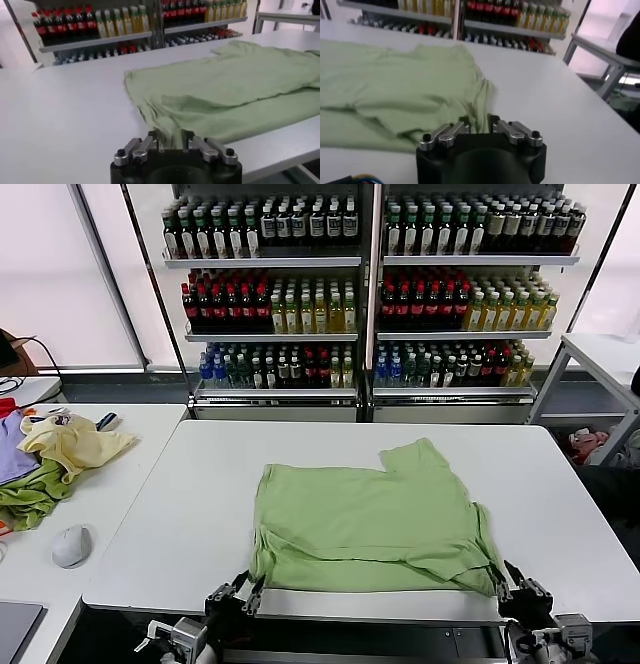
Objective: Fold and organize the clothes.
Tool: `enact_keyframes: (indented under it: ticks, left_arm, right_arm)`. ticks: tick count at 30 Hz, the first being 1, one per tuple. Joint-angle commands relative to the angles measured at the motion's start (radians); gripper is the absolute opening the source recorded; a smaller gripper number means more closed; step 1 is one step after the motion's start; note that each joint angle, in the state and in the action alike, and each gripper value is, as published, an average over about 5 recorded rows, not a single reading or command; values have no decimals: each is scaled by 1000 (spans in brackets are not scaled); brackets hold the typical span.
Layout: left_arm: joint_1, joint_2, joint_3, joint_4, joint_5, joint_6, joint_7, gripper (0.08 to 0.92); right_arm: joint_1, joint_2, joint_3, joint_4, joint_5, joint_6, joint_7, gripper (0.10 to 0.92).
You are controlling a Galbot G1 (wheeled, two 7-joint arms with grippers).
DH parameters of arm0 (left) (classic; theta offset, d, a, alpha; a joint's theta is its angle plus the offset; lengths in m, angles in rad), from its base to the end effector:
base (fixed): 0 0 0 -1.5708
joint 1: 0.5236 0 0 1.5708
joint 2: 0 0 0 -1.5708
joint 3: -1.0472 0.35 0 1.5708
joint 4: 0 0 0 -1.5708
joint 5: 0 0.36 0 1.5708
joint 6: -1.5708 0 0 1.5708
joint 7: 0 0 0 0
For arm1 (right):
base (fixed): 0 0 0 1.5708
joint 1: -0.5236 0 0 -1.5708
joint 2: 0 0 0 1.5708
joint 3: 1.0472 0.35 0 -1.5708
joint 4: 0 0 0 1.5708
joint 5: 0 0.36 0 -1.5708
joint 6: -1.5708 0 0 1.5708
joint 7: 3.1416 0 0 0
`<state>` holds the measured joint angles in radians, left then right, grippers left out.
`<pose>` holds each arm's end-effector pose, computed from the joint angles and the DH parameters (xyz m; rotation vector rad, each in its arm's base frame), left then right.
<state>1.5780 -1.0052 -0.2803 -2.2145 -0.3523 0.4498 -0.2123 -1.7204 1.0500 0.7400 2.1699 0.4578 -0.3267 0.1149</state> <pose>0.1650 0.0132 -0.2711 -0.3952 -2.6342 -0.2123 0.1673 -0.1285 -0.2559 0.0011 -2.7708 0.1787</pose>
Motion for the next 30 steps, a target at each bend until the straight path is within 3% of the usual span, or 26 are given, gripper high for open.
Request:
enact_keyframes:
  ticks: [1, 5, 13, 21, 30]
  left_arm:
    - [-14, 10, -39, -30, -11, -2, 1, 477]
    - [-141, 23, -44, 35, -72, -17, -9, 590]
    - [-538, 4, 72, 335, -253, -28, -72, 799]
    - [-801, -39, 196, 522, -298, 3, -112, 823]
    - [-974, -158, 299, 761, -309, 22, -126, 823]
  right_arm:
    - [142, -28, -24, -9, 59, 53, 56, 522]
    - [324, -44, -103, -105, 81, 12, 73, 634]
    - [688, -64, -312, -353, 116, -70, 78, 809]
    - [955, -49, -468, -582, 135, -130, 71, 823]
    - [1107, 17, -555, -826, 103, -146, 40, 823]
